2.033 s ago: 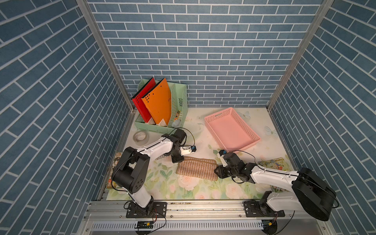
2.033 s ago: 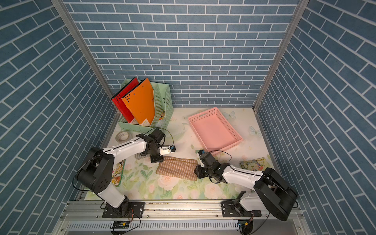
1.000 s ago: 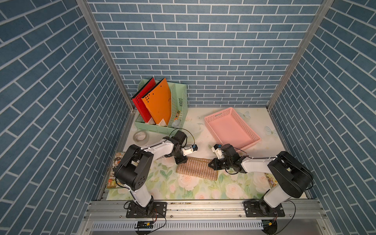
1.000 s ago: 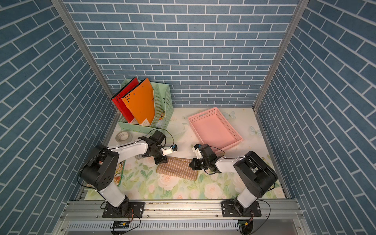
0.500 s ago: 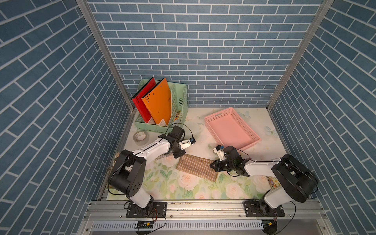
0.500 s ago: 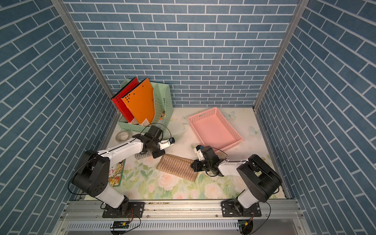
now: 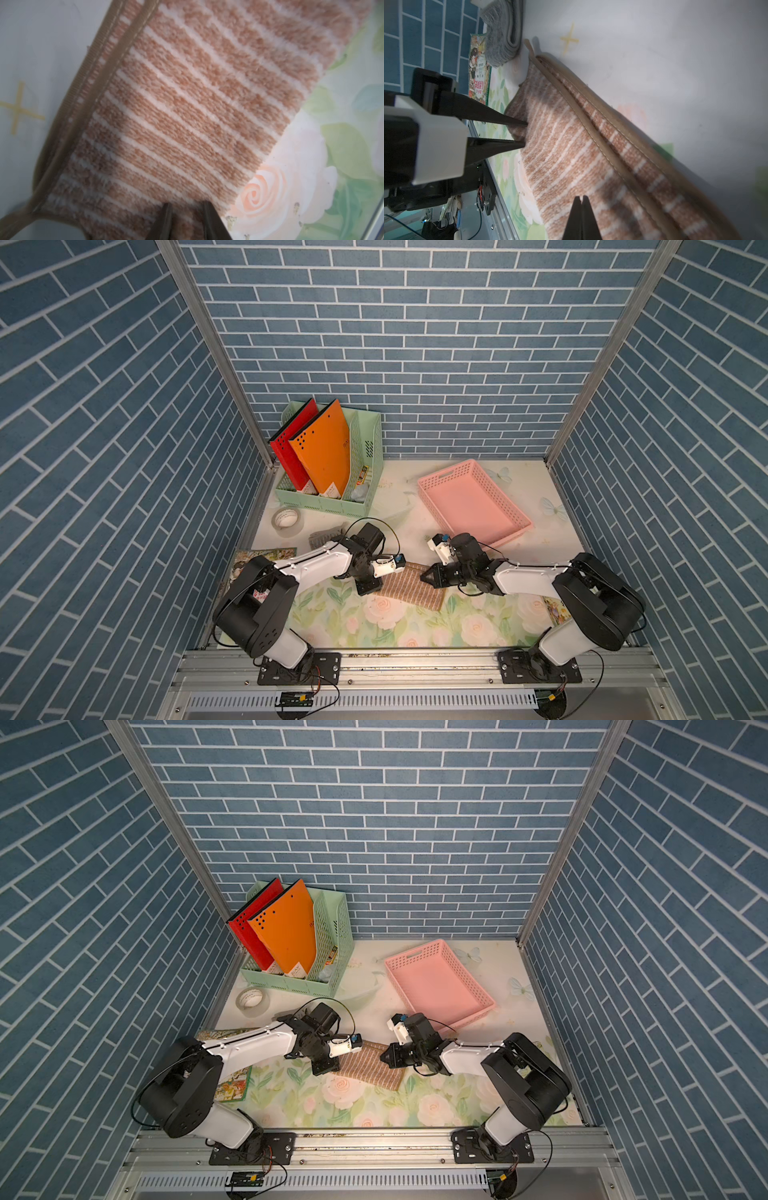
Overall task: Fold the square dishcloth
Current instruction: Adjust the cleaning item at the center of the board.
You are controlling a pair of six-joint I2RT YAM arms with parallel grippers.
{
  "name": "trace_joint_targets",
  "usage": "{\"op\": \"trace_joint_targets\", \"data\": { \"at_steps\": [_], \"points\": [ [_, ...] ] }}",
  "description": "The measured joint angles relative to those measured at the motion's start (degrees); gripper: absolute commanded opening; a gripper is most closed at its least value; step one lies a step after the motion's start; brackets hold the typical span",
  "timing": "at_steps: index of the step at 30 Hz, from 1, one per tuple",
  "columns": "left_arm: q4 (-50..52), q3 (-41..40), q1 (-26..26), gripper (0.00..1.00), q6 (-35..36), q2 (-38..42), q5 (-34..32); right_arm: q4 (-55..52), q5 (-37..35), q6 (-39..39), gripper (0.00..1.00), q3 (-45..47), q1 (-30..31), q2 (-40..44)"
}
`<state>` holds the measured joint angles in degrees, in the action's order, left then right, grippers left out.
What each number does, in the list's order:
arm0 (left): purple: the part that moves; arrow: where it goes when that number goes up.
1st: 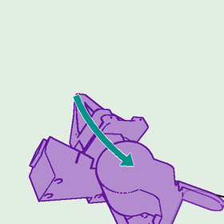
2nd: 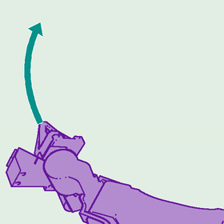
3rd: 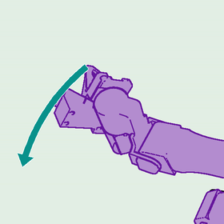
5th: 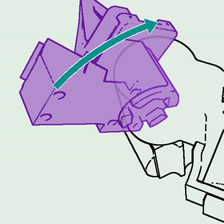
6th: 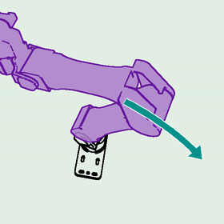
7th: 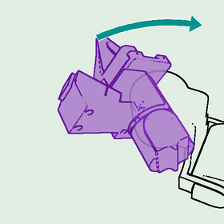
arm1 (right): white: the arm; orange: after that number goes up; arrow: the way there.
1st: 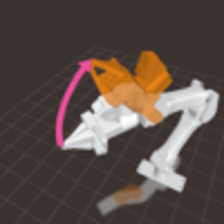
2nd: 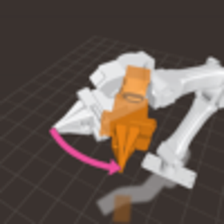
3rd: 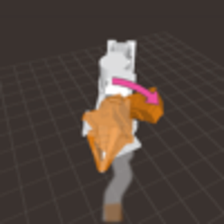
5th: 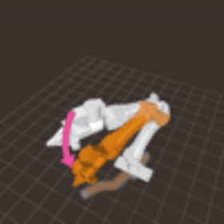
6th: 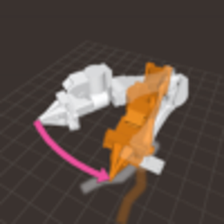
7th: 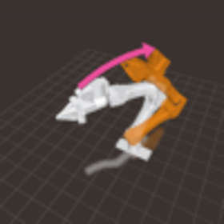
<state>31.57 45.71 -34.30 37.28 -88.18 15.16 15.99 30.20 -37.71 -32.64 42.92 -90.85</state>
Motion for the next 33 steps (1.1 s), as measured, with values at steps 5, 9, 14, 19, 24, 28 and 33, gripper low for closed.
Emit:
{"op": "trace_joint_targets", "data": {
  "at_steps": [5,9,14,19,24,28,33],
  "points": [
    [-1.9,-1.0,-0.2,0.31,1.2,0.1,-2.1,-0.1,-0.3,0.0,0.0,0.7,0.0,-1.7],
    [-3.3,-1.3,-0.7,0.31,2.4,0.0,-4.1,0.1,-0.8,0.2,0.0,1.2,0.0,-1.4],
    [-7.9,3.9,-0.7,0.33,3.7,-4.8,-12.1,0.0,-3.8,-1.1,0.0,5.9,3.7,4.3],
    [-13.2,12.6,-0.5,0.35,4.6,-13.0,-17.9,-1.2,-7.1,-6.4,0.0,8.4,17.1,8.3],
    [-16.1,15.5,-0.6,0.41,5.4,-14.5,-19.6,-3.1,-8.4,-9.5,0.03,6.6,24.0,8.3],
    [-15.0,14.6,-0.5,0.51,6.2,-9.9,-18.3,-9.7,-10.0,-6.6,0.13,1.9,20.8,11.5],
    [-10.2,14.3,0.4,0.53,5.4,0.9,-11.0,-16.4,-12.6,2.0,0.22,-2.4,8.3,18.0]
  ]
}}
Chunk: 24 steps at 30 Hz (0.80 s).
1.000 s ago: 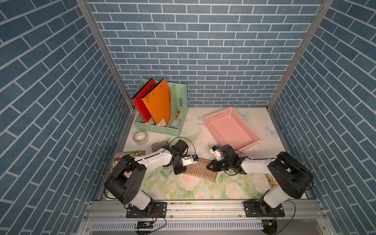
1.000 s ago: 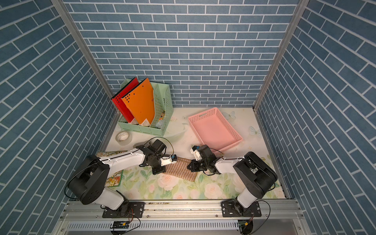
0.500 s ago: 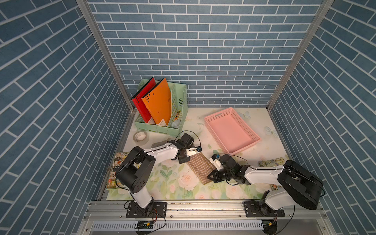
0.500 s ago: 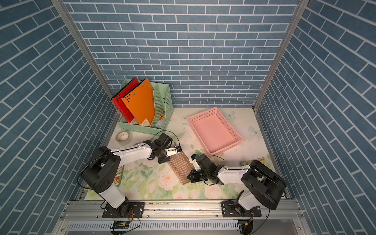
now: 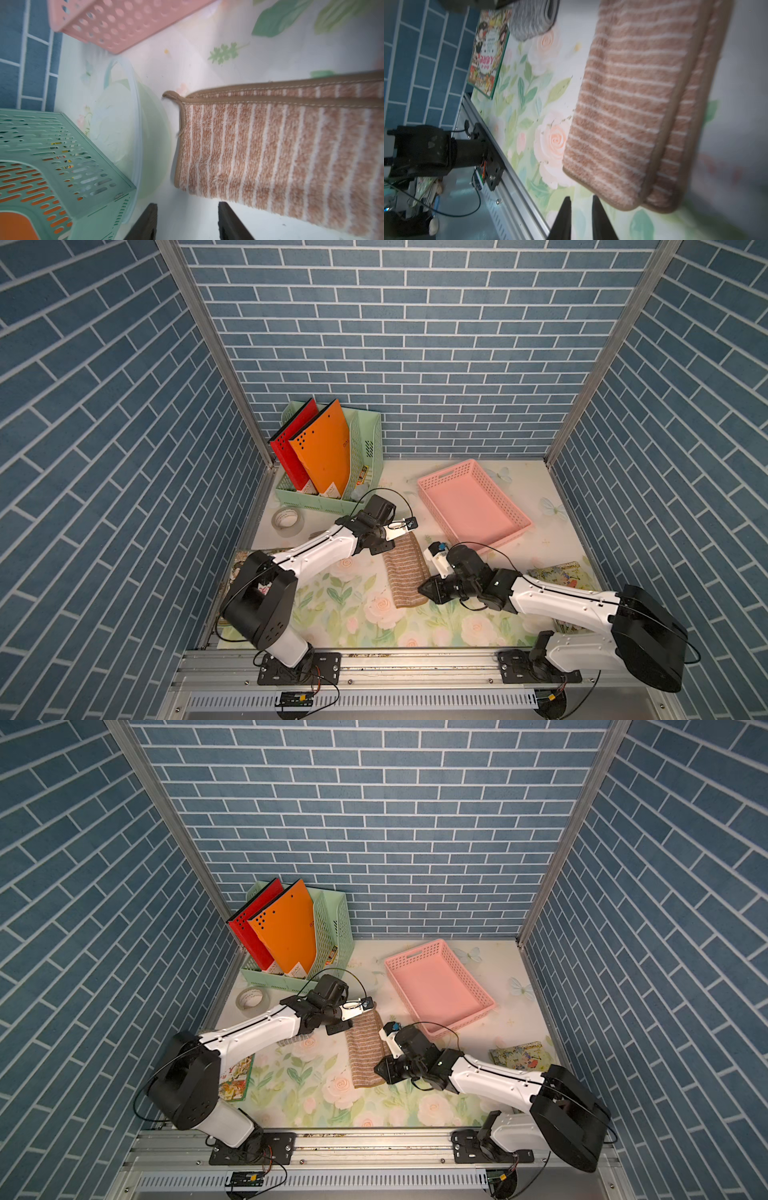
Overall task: Fold the square dishcloth
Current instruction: Adjust the cleaning item at the center of the board.
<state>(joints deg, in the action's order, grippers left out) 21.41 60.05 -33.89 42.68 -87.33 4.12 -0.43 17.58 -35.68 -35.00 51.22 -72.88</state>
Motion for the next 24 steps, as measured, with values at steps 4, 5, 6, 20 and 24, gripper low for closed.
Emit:
{"op": "trace_joint_targets", "data": {
  "at_steps": [4,5,6,20,24],
  "points": [
    [3.6,-1.4,0.7,0.5,-1.5,5.1,7.8,-1.1,0.6,4.0,0.22,-3.2,-7.4,-4.7],
    [4.1,-2.5,0.7,0.5,-1.9,5.5,9.5,-0.9,1.4,4.6,0.21,-3.6,-8.3,-6.6],
    [4.5,-4.0,0.7,0.49,-2.4,5.6,11.1,-0.6,2.2,4.9,0.2,-3.9,-8.9,-8.7],
    [-1.5,-8.9,-0.3,0.45,-7.5,-4.3,13.6,4.8,5.5,4.4,0.16,-1.1,-4.4,-17.2],
    [-2.6,-9.1,-0.3,0.45,-7.0,-6.2,10.3,6.9,6.0,1.1,0.17,0.9,1.7,-15.9]
  ]
}}
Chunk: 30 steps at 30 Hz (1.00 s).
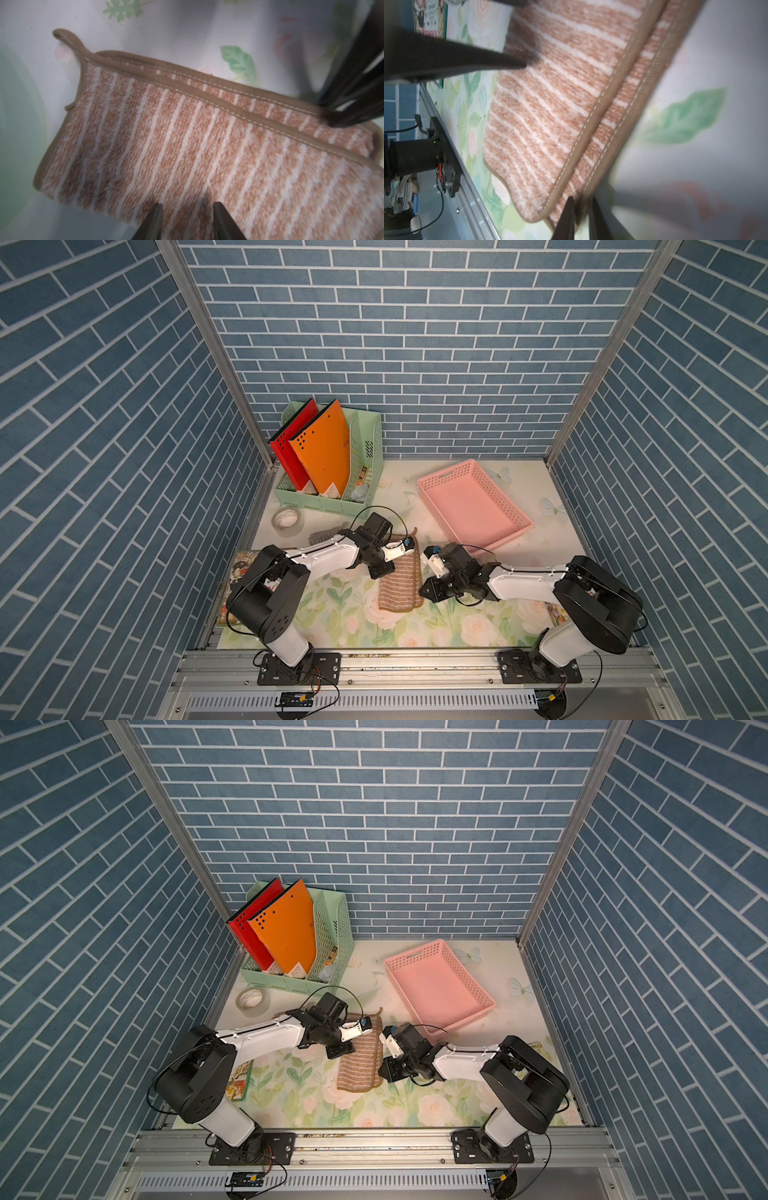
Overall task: Fold the square dishcloth
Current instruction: Adjust the cleaning item at the center of the board, then fold the cleaning item at the center of the board.
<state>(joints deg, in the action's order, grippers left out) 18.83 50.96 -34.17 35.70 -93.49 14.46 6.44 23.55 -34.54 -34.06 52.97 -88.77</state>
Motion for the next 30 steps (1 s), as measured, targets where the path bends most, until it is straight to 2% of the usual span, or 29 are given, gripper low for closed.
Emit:
{"op": "trace_joint_targets", "data": {
  "at_steps": [4,7,10,15,18,21,25,30],
  "points": [
    [0.4,-0.1,0.9,0.45,0.8,1.3,-0.7,-1.9,-0.8,-0.8,0.23,0.3,3.0,4.6],
    [1.8,0.0,2.1,0.46,1.6,3.5,0.5,-5.7,-5.3,3.2,0.34,-0.4,3.3,10.6],
    [4.3,1.5,4.3,0.45,2.3,4.7,2.2,-9.0,-12.1,13.2,0.42,-2.2,5.8,15.7],
    [7.3,5.2,7.9,0.45,2.4,4.4,5.0,-12.1,-22.6,40.3,0.64,-4.7,15.3,19.0],
    [8.0,5.9,8.3,0.45,2.4,3.7,6.2,-13.0,-26.9,56.5,0.65,-3.7,19.2,18.1],
    [8.8,5.9,8.3,0.46,2.3,2.6,7.0,-13.6,-29.7,69.2,0.63,-2.5,19.7,15.6],
    [9.1,6.1,8.3,0.46,1.7,0.7,7.7,-13.7,-31.9,82.0,0.62,-1.7,19.9,12.4],
    [9.2,7.9,8.2,0.46,1.1,-2.1,7.7,-12.4,-33.2,91.8,0.61,-1.4,21.0,8.9]
  ]
}}
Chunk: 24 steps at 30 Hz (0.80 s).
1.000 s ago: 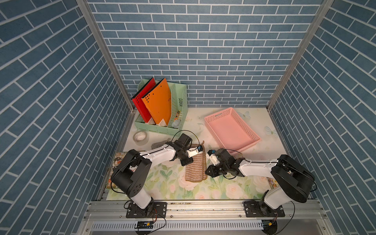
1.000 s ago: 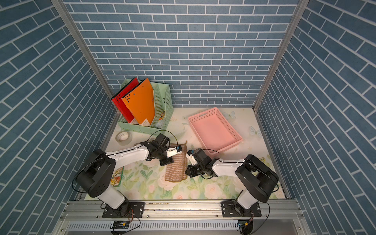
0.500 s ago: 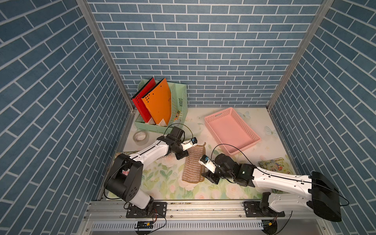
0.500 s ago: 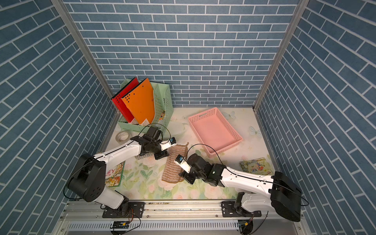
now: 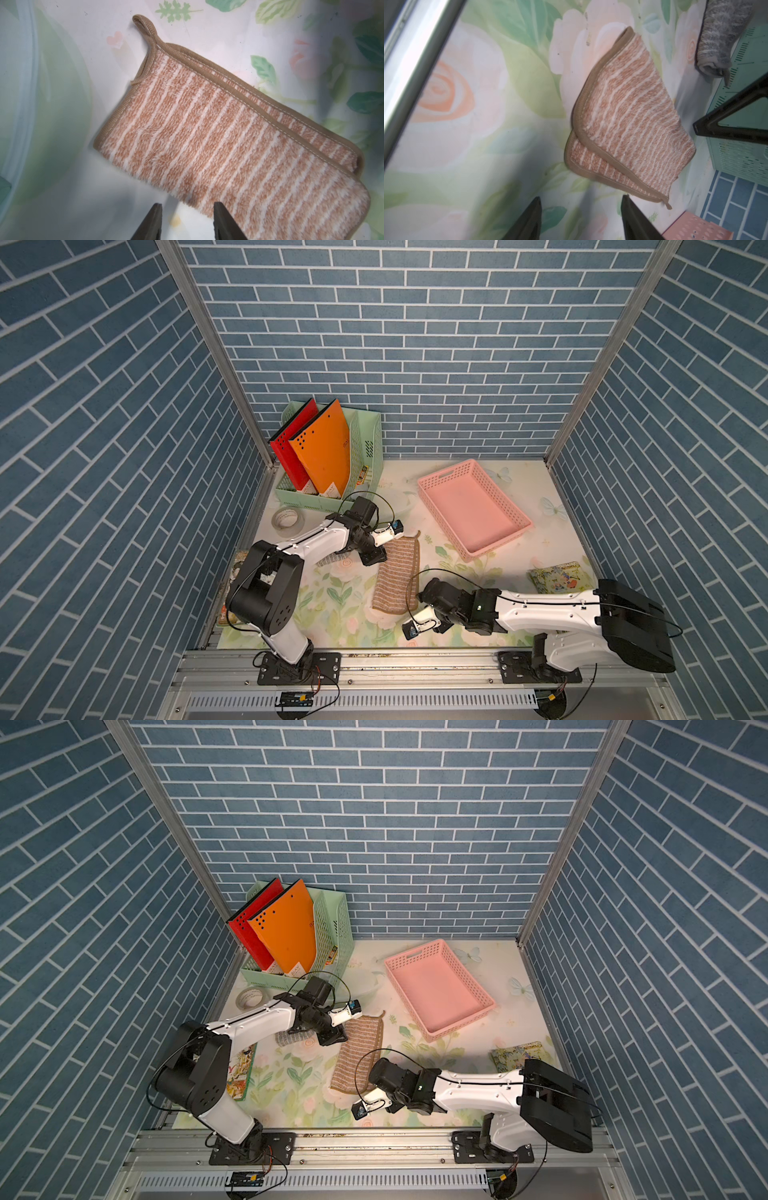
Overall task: Fold the square dishcloth
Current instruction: Fold the cleaning item at the center of the board.
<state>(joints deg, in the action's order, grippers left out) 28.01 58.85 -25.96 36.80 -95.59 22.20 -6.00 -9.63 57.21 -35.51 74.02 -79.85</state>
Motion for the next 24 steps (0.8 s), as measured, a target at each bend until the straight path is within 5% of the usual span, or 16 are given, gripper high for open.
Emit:
{"op": "trace_joint_targets", "data": {
  "at_steps": [6,16,19,24],
  "points": [
    [-0.5,0.8,-1.5,0.45,-0.6,-2.4,0.0,5.8,-1.4,6.8,0.52,0.5,0.2,-4.2],
    [-0.7,0.8,-2.8,0.44,-0.9,-6.0,-1.1,13.6,-1.5,11.6,0.25,0.1,0.2,-9.5],
    [-0.9,0.8,-2.8,0.44,-0.8,-6.1,-1.7,14.2,-1.4,11.8,0.27,-0.7,0.2,-10.6],
    [-0.9,0.8,-2.8,0.43,-0.3,-6.1,-2.5,14.3,-1.3,11.4,0.45,-2.9,0.5,-11.8]
  ]
}}
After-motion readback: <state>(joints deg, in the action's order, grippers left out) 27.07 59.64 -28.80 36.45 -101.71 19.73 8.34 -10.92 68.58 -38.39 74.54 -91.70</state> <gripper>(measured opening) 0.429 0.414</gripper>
